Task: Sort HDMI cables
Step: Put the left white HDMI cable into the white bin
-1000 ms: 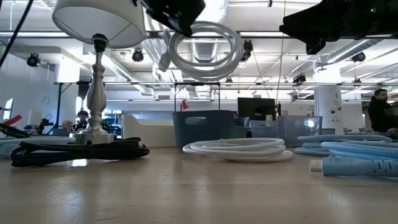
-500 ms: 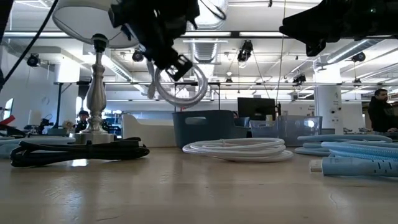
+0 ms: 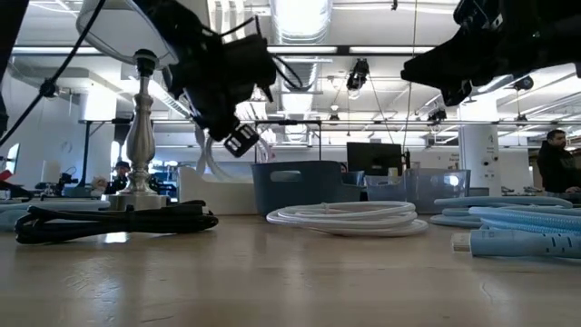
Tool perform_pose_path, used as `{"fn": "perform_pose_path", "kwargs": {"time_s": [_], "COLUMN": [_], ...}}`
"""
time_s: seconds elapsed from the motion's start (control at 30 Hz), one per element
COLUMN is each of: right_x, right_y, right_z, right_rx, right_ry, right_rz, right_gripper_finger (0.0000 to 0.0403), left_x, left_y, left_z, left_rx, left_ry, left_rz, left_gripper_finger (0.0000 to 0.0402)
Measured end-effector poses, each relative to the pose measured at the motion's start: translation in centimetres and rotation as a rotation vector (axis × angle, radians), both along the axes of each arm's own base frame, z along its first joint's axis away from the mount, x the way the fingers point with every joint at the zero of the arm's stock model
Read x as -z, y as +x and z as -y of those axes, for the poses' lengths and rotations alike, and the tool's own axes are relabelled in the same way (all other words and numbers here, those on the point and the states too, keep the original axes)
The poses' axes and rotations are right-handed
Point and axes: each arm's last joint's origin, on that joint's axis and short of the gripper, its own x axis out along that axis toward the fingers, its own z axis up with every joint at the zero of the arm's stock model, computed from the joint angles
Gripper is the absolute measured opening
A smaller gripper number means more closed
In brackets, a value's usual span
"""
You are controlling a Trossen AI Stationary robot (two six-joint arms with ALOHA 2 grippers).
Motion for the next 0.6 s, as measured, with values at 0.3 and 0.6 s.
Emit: {"fn": "perform_pose_path", "kwargs": {"time_s": [0.3,0.6], "right_x": [0.1,0.1], "right_y": [0.7,0.8], "right_z": [-0.2,-0.2], "right_rx": [0.000,0.000], "right_ry": [-0.002,-0.006], "right_rz": [-0.023,-0.027], "right_gripper_finger": [0.0088,0.0083], "left_x": [2.2,2.5], "left_y": [-1.2,-1.3], "left_z": [-1.7,-2.1], "left_rx": [0.005,0.015], "left_ry": [-0.117,-0.162], "left_rz": [0.052,0.064], "left_gripper_finger": [0.0048,0.0052]}}
